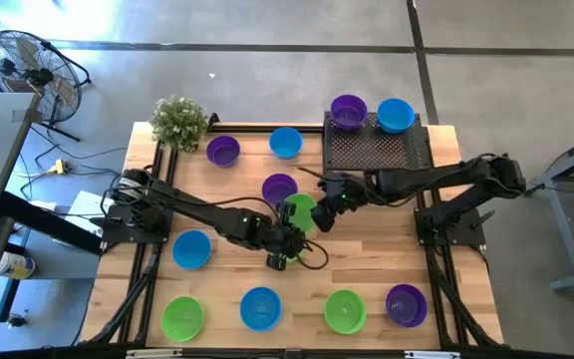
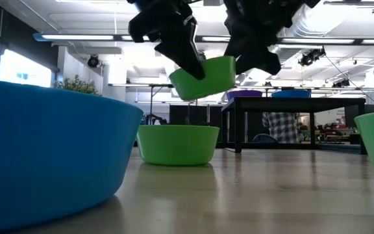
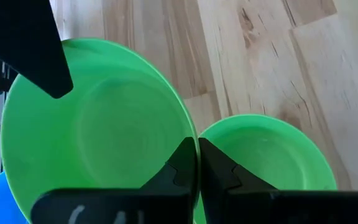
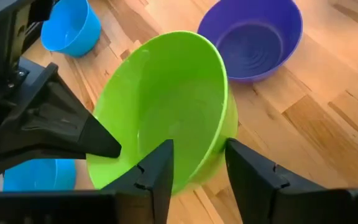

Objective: Pick & Place Mini bowls
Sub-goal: Put the green bowl on the shelf

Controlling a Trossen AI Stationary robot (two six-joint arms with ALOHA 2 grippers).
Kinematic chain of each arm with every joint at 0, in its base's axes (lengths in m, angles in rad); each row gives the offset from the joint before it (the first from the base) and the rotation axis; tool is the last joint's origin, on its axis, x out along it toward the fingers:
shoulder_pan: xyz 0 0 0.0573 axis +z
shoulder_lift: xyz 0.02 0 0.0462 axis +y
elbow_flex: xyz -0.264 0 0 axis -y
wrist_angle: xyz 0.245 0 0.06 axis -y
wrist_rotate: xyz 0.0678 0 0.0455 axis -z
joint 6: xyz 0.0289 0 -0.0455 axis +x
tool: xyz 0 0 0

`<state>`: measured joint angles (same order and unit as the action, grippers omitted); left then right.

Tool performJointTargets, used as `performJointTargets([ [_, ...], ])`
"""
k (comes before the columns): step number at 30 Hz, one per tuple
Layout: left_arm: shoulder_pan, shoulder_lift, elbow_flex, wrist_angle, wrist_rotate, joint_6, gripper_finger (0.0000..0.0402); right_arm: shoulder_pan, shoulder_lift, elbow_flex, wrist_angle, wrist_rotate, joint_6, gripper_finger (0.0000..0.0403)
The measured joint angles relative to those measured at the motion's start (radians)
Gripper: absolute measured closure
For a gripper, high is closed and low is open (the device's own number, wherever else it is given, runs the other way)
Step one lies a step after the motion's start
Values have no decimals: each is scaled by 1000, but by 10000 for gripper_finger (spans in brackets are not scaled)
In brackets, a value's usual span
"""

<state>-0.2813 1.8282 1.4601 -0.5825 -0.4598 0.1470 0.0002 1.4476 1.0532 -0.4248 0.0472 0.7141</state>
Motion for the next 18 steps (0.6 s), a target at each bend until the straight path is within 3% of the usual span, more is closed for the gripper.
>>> performJointTargets([
  [10,0,0,0,16,-9,-2,401,-20,6,0,0,5,9,391],
  [14,0,0,0,26,-23,-25,394,-20,6,-1,-1,5,8,392],
  [18,-1,-2,1,47,-38,-28,353,-20,6,-1,0,10,2,399],
])
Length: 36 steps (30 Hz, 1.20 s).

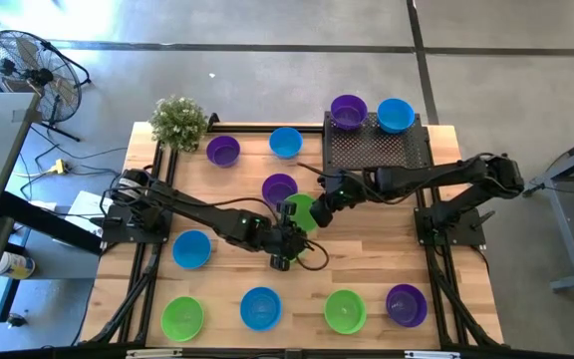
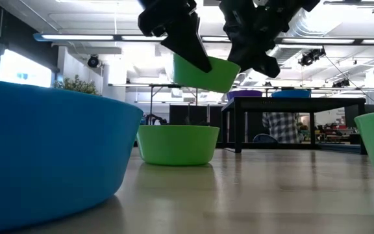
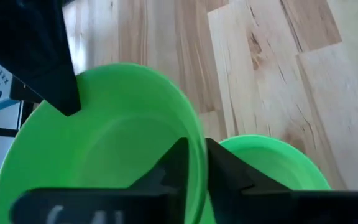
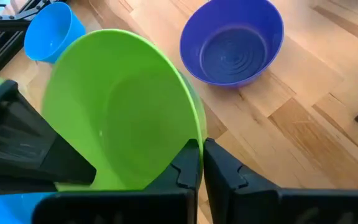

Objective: Pick & Place Mini bowls
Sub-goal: Put the green bowl on the shelf

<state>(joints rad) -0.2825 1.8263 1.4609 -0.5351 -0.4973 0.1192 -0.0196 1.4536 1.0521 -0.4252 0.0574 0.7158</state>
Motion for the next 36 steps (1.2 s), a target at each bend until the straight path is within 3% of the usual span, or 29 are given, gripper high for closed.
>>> performJointTargets([
  [7,-16,0,40,-45,60,-10,246,-2,0,-1,-6,-13,-22,401],
  [11,-51,0,46,-44,37,-11,227,-14,0,-1,-25,-16,-48,401],
  [14,-83,-15,44,-51,-1,-11,243,-27,-1,-1,-32,-27,-84,402],
  [24,-84,-78,42,14,213,78,391,-65,-56,-1,-81,-89,-150,401],
  [28,-54,-121,-3,121,257,90,384,-93,-122,-1,-90,-88,-168,402],
  [36,50,-283,-321,528,327,94,400,-159,-246,-1,-151,-89,-229,402],
])
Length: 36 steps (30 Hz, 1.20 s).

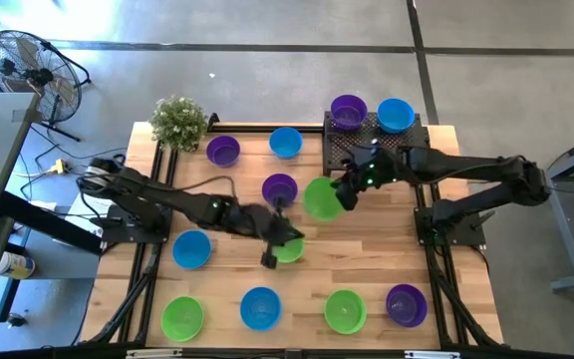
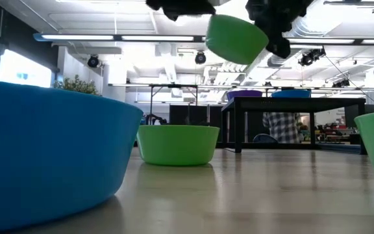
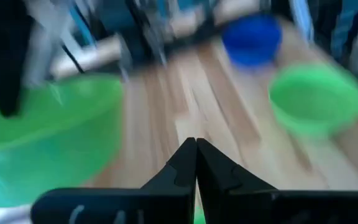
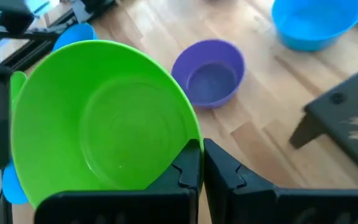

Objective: Pick & Place Mini bowls
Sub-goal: Put the green bowl on the shelf

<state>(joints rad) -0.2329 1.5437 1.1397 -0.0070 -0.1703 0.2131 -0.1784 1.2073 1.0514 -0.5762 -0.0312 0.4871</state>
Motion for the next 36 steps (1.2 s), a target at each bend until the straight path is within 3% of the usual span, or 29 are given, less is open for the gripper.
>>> performJointTargets([
  [8,140,-204,-329,299,120,-42,401,-99,-24,136,-275,101,-113,401],
  [17,307,-301,-506,469,230,-64,401,-348,-16,213,-565,236,-257,401],
  [22,387,-299,-567,562,314,-75,401,-496,-16,210,-563,207,-330,401],
  [26,444,-300,-607,611,321,-85,401,-588,-10,210,-558,157,-355,401],
  [36,517,-300,-661,667,371,-110,401,-667,97,210,-531,110,-379,400],
])
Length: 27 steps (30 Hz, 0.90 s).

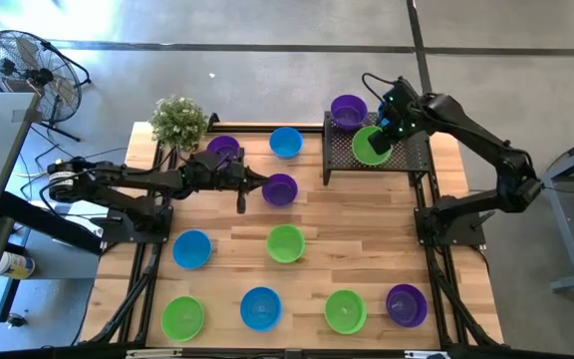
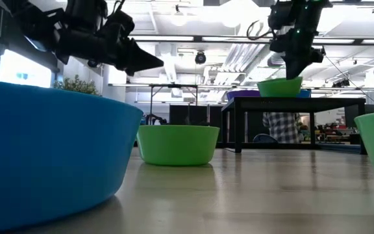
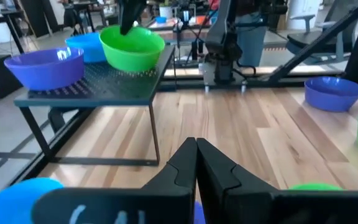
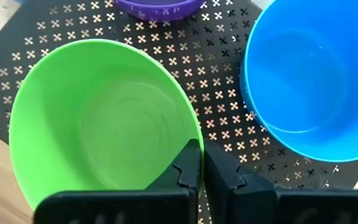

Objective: Pick & Place Mini bowls
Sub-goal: Put the green bowl on the shelf

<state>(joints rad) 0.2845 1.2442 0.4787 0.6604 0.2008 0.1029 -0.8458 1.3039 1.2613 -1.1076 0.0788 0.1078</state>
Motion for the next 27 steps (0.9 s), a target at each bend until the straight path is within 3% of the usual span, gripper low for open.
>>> performJointTargets([
  [14,-3,0,-1,-1,18,3,401,-19,2,0,-37,23,-4,396],
  [27,-3,0,-1,-8,17,10,402,-15,-27,0,-37,65,-4,295],
])
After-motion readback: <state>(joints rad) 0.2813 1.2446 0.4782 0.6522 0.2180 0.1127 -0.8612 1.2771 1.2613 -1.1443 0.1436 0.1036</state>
